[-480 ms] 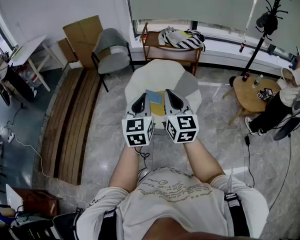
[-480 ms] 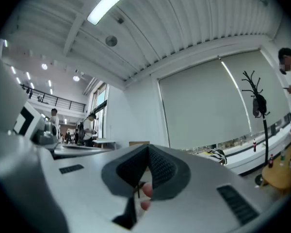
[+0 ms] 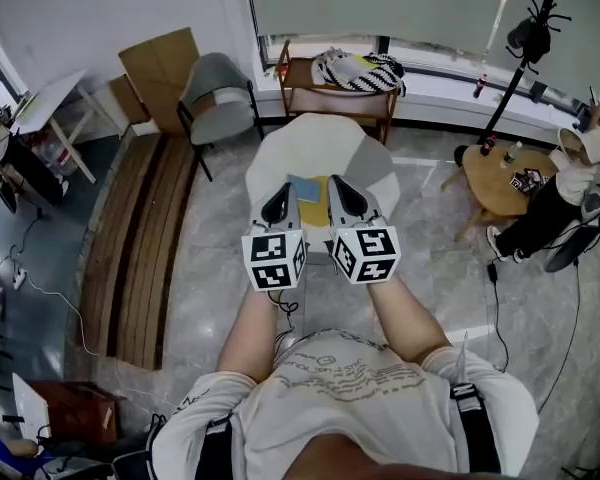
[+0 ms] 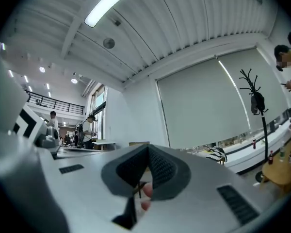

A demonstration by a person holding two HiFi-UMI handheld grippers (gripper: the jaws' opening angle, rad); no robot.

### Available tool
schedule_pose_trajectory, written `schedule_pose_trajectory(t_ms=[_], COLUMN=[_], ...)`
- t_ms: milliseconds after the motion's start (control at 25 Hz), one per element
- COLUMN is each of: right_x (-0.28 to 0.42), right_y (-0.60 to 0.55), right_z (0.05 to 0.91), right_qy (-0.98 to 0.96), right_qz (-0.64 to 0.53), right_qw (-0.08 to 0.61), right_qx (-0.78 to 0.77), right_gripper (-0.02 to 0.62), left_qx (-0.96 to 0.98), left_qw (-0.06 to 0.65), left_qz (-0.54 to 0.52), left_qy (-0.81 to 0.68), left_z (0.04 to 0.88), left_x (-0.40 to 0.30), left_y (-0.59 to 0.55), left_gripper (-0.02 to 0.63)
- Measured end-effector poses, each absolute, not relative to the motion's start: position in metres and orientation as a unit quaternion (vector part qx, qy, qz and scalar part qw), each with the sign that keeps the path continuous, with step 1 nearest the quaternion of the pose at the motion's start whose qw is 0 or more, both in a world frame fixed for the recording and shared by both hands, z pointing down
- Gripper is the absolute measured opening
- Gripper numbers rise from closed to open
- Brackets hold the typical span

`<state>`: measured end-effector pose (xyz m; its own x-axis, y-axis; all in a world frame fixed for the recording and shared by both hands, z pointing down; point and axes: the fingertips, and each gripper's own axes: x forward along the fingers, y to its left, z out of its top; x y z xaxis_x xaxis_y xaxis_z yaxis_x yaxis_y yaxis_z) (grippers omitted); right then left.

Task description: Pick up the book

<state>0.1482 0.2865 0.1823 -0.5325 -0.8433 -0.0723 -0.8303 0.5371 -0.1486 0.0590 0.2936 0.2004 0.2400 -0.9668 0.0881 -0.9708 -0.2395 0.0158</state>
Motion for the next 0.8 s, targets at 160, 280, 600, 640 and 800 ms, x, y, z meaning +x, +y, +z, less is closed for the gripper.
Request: schedule_pose_trajectory(t_ms=[160, 280, 600, 640, 800], right_x=[0.146, 0.137, 0.105, 0.101, 0.088], right_y=[0.284, 0.281, 0.28, 0.279, 0.281], right_z=[0.184, 0.183, 0.186, 0.186, 0.188], right_qy=[0.87, 0.869, 0.867, 0.867, 0.864], right_qz=[-0.051, -0.049, -0.041, -0.04, -0.038], right_qw=[0.065, 0.062, 0.057, 0.056, 0.052], right_qx=[-0.485, -0.489, -0.493, -0.494, -0.499], right_gripper=[0.025, 0.025, 0.025, 0.025, 0.025], left_qx=[0.79, 0.792, 0.792, 0.793, 0.796], left_qw=[0.037, 0.039, 0.042, 0.043, 0.042], left_qz=[0.028, 0.026, 0.024, 0.024, 0.025], left_qy=[-0.611, -0.609, -0.608, -0.607, -0.604], left_z=[0.201, 0.201, 0.203, 0.204, 0.207], left_x=[0.054, 0.043, 0.009, 0.005, -0.01], left_y=[0.294, 0.293, 0.289, 0.289, 0.289], left_gripper=[0.015, 0.015, 0.015, 0.015, 0.016])
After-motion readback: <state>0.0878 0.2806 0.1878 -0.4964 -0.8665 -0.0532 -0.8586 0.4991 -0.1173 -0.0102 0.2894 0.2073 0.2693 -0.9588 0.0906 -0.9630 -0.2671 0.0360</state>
